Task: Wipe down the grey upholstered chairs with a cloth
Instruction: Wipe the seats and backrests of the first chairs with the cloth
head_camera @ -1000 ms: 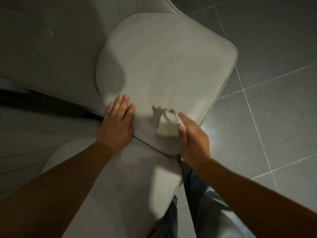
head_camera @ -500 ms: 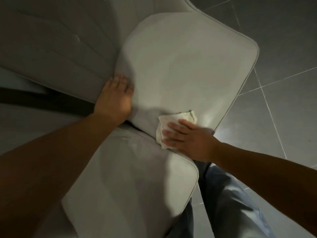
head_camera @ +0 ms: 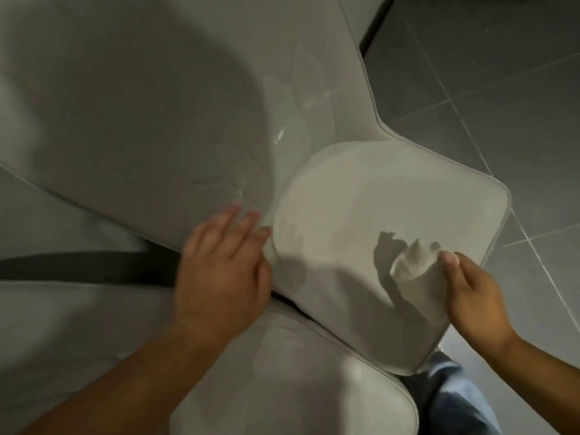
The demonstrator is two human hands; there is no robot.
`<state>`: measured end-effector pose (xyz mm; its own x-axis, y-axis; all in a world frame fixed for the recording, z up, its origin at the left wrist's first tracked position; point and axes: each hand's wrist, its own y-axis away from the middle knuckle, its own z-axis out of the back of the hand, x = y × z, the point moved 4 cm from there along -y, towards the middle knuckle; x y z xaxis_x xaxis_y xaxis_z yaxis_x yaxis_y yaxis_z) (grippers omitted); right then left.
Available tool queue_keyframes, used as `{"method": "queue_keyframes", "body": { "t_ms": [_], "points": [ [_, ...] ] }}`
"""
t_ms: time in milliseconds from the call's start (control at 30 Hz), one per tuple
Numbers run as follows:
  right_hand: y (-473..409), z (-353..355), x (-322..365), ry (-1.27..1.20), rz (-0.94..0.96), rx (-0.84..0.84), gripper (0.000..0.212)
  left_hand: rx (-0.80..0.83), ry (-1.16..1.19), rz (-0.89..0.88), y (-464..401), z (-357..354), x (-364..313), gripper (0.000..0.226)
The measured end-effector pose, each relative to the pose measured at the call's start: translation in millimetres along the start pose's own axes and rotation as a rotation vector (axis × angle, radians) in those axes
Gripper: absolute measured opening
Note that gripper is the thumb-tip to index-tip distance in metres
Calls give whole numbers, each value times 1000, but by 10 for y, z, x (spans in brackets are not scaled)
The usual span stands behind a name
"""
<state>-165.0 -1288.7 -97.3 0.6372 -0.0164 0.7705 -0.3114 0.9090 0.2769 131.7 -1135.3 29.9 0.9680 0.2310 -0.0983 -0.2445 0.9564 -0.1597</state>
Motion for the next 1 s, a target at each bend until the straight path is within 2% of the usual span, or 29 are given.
{"method": "queue_keyframes", "body": {
  "t_ms": [133,267,367,467,567,667,700,767,833,900,1000],
  "points": [
    [-82,-417,832,-231,-11,-32,35,-274,-142,40,-232,944,490,36],
    [-6,-972,1814,-490,70,-65,28,-248,-342,199,-683,1399,990,55],
    [101,-1389,2603,-752,133,-41,22,-213,-531,80,-888,1478,1118,62],
    [279,-1795,3149,-602,461,61,41,-169,-653,-74,-964,1408,1145,65],
    [323,-2185,3158,-326,638,77,57,-183,-622,-130,-955,1369,1218,62],
    [248,-2369,2869,-232,523,83,65,-256,-480,-228,-931,1369,1249,52],
    [200,-2401,2715,-272,405,133,65,-284,-449,-249,-926,1369,1255,49],
    [92,-2451,2373,-471,55,240,59,-336,-412,-255,-922,1372,1259,49],
    [33,-2406,2136,-584,-158,244,48,-393,-349,-258,-897,1395,1246,50],
    [45,-2289,2145,-583,-153,189,39,-448,-243,-273,-864,1441,1244,51],
    [92,-2041,2598,-788,-30,108,28,-503,-143,-258,-836,1470,1260,53]
  ]
}}
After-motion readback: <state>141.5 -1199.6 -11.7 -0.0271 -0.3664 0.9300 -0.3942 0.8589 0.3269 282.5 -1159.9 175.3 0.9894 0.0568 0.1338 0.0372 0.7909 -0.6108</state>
